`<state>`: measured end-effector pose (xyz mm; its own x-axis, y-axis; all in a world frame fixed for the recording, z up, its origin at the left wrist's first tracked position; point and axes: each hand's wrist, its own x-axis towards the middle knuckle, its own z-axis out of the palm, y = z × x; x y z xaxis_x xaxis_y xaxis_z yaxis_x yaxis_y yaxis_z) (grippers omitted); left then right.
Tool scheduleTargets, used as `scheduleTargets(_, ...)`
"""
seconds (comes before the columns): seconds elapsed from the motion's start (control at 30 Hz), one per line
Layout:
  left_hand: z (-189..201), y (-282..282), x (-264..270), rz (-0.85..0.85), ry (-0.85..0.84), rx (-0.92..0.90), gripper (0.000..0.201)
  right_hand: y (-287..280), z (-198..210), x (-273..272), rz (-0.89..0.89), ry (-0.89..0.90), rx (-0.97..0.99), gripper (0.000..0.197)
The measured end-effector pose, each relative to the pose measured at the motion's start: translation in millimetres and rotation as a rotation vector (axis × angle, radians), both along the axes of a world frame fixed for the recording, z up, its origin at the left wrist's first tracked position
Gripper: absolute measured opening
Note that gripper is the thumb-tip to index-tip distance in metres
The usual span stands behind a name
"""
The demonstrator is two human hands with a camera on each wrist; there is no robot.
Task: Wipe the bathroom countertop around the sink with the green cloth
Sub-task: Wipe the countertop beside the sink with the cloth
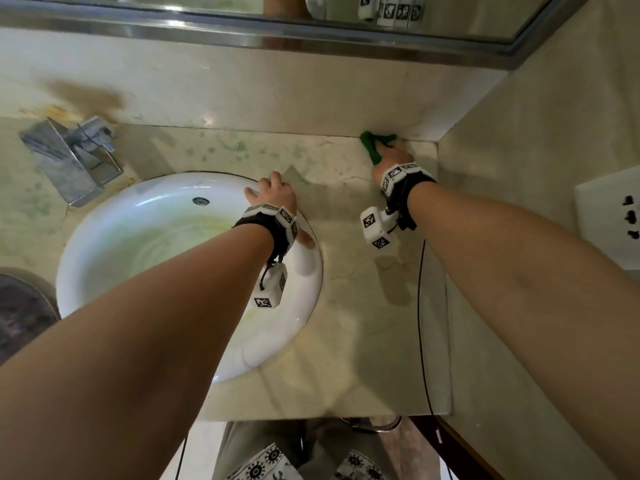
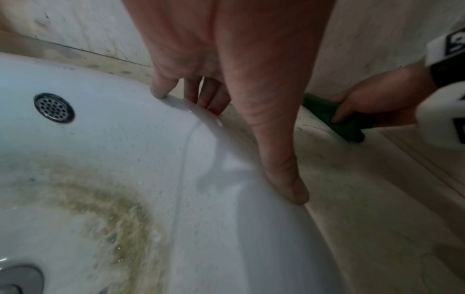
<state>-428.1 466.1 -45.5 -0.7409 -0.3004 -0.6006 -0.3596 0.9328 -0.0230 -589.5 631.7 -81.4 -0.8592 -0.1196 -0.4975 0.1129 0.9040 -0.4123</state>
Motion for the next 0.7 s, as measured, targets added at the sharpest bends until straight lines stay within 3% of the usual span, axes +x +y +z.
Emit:
scheduleTargets(0.13, -2.4, -1.4, 0.6, -0.004, 0.000, 0.007, 0.124, -19.4, -3.1, -7.5, -0.037, 0.022, -0.092, 0.071)
scheduleTargets(0.4, -2.7, -0.7, 2.0, -0.007, 0.002, -0.003, 0.125, 2.9, -5.2, 9.8, 0.354, -0.004, -0.068, 0.041)
scheduleTargets(0.5, -1.4, -0.7, 2.3, -0.010, -0.001, 0.006, 0.125, 12.3, -6.6, 30.2, 0.435, 0.027, -0.073, 0.044)
scheduleTargets(0.6, -0.2, -1.1, 2.4, -0.008, -0.002, 0.013, 0.128, 21.3, -4.9, 48.3, 0.532, 0.075, -0.022, 0.060)
scheduleTargets(0.7, 0.7, -0.9, 3.2, -0.017, 0.005, 0.013, 0.128, 27.1, -3.4, 67.3, 0.574, 0.078, -0.011, 0.058)
